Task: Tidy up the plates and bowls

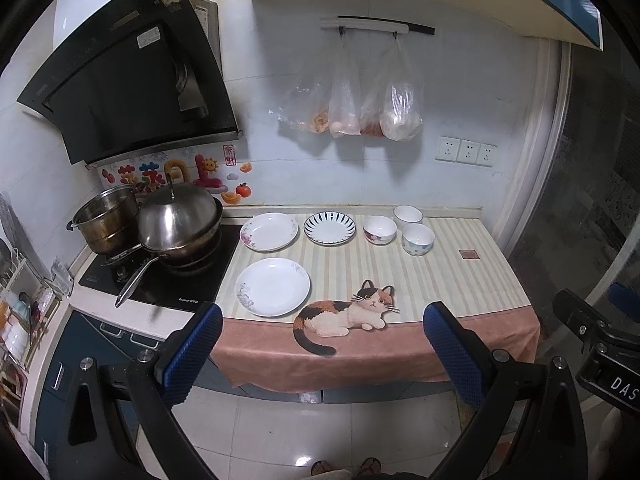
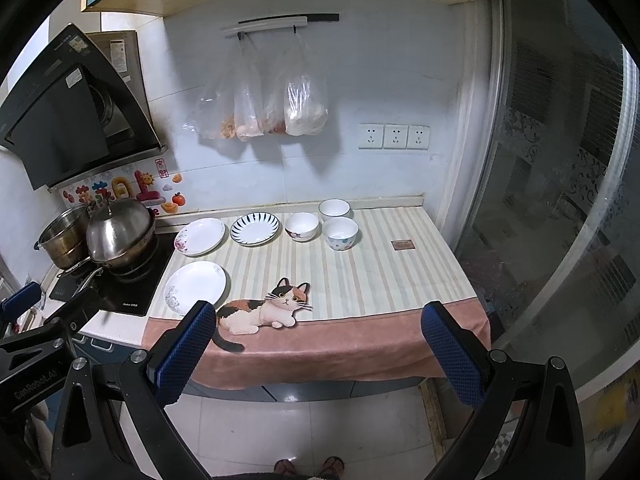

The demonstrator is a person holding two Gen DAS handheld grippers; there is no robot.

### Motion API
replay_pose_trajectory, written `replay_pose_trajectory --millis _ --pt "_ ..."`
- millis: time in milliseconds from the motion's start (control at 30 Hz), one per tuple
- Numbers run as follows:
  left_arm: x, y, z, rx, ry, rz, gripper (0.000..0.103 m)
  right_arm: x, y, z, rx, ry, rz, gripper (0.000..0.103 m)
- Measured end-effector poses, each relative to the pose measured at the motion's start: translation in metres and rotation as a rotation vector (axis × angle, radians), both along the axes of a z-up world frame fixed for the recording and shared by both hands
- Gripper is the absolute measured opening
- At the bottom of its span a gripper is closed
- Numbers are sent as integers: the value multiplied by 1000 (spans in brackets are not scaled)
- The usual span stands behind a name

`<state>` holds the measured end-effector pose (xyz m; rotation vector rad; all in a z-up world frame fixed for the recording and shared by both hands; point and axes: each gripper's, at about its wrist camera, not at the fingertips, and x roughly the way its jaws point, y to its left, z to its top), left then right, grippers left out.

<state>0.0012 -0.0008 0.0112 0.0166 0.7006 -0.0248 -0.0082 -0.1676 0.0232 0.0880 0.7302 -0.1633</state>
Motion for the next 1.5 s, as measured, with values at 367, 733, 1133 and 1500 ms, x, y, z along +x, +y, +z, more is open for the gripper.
replay_pose_trajectory --millis 367,733,1133,1500 --pt "4 -4 -3 -7 3 -4 103 -1 -1 -3 -7 0 3 103" --pt "1 1 -5 -11 -10 2 103 -1 -1 -2 -6 0 5 103" --pt "1 -1 -4 -11 -13 3 103 -1 0 0 -8 -1 8 103" --pt "1 -5 -1 -4 -21 -2 103 -4 -1 1 -5 -5 5 103"
